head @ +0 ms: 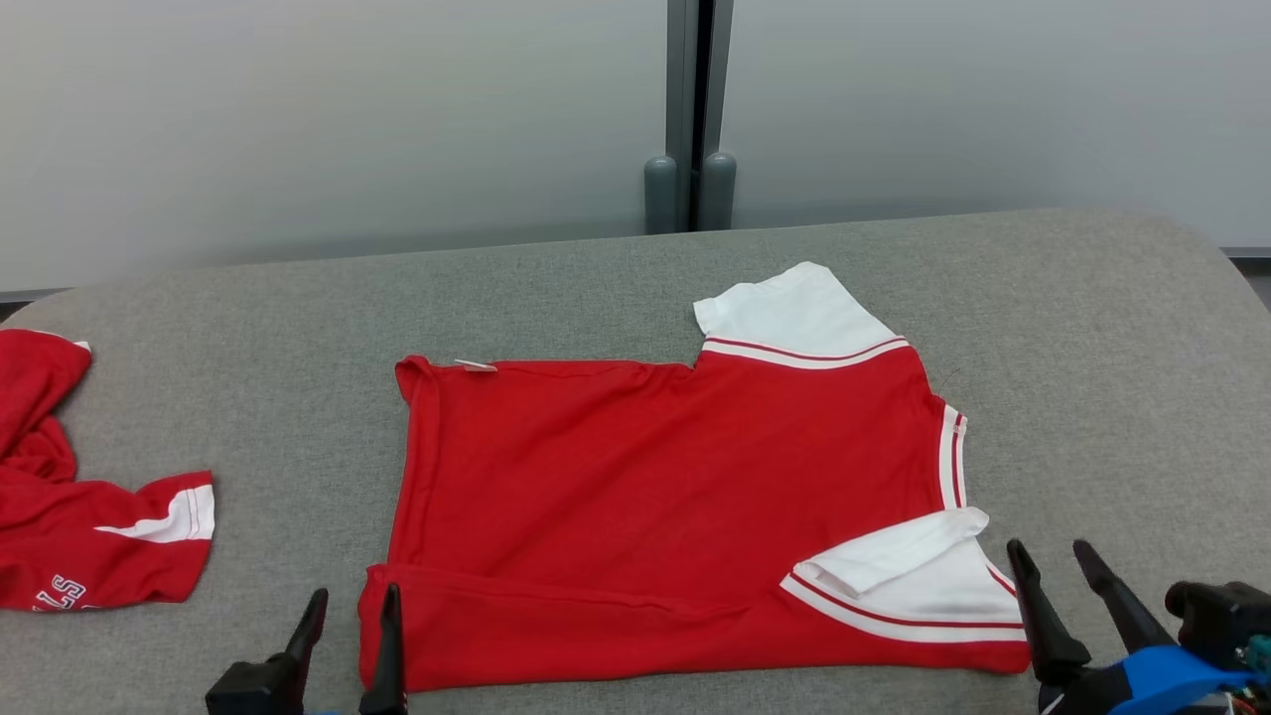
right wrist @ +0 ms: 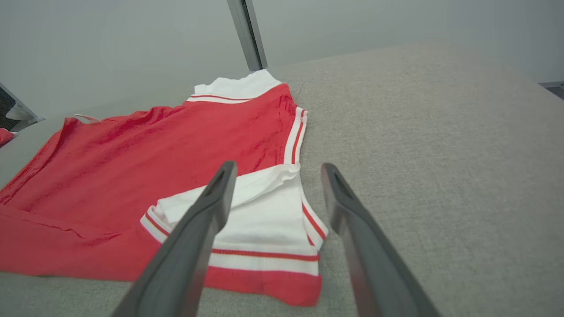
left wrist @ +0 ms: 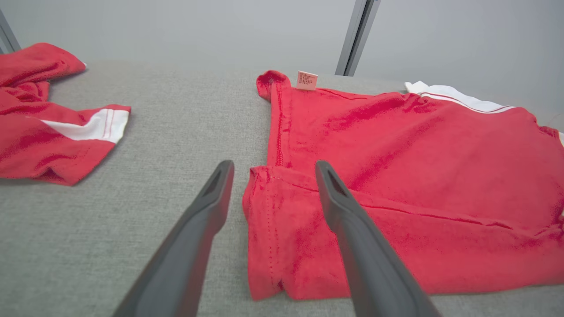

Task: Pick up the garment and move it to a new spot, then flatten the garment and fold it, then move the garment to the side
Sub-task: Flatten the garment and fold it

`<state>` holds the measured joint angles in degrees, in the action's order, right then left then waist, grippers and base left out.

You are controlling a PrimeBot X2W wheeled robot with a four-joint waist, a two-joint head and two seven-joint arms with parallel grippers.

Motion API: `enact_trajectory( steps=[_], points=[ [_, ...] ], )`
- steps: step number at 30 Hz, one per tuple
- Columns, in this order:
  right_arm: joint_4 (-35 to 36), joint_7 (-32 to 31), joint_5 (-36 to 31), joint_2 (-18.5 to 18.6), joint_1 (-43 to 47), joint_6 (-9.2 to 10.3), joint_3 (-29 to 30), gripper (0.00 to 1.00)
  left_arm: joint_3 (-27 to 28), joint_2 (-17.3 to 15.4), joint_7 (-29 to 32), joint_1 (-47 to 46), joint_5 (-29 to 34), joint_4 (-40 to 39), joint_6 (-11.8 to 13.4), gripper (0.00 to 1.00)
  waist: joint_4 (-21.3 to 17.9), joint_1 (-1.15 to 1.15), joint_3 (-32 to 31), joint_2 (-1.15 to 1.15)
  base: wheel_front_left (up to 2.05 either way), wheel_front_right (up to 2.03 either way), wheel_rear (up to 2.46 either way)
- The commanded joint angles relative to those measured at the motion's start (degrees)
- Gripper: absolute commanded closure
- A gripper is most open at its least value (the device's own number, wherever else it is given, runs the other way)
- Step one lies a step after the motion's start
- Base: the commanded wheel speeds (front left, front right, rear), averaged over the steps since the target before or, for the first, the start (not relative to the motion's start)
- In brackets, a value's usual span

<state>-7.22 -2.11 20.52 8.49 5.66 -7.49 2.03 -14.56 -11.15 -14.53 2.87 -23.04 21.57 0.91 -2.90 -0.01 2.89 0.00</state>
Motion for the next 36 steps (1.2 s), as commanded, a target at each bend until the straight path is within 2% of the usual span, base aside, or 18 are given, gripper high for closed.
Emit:
enact_trajectory(
  steps=[1, 10, 17, 26, 36],
  points=[
    [1.1, 1.0, -0.6, 0.0, -1.9, -0.01, 0.3, 0.00, 0.8, -0.8, -0.4, -1.7, 0.9, -1.1, 0.4, 0.00, -0.3, 0.01, -0.2, 0.00, 0.00, 0.00, 0.00],
    [2.8, 5.2, -1.6, -1.7, -7.7, -0.01, -0.8, 0.00, 4.3, -1.7, -0.7, -6.4, 4.3, -6.4, 0.6, 0.00, -0.3, 0.01, -1.2, 0.00, 0.00, 0.00, 0.00],
    [2.4, 9.1, -2.7, -2.5, -10.6, -0.01, -2.7, 0.00, 7.3, -1.3, -0.7, -8.2, 6.1, -7.6, 0.3, 0.00, -0.5, 0.01, -1.8, 0.00, 0.00, 0.00, 0.00],
    [0.8, 11.6, -6.4, -4.4, -9.2, -0.01, -2.2, 0.00, 8.3, -0.8, -0.7, -8.5, 8.3, -6.4, -0.5, 0.00, 0.1, 0.01, -2.4, 0.00, 0.00, 0.00, 0.00],
    [-0.4, 10.6, -9.4, -5.5, -6.9, -0.01, -1.2, 0.00, 8.3, -0.3, -0.7, -7.8, 9.5, -4.3, -0.9, 0.00, 0.3, 0.01, -2.5, 0.00, 0.00, 0.00, 0.00]
  ],
)
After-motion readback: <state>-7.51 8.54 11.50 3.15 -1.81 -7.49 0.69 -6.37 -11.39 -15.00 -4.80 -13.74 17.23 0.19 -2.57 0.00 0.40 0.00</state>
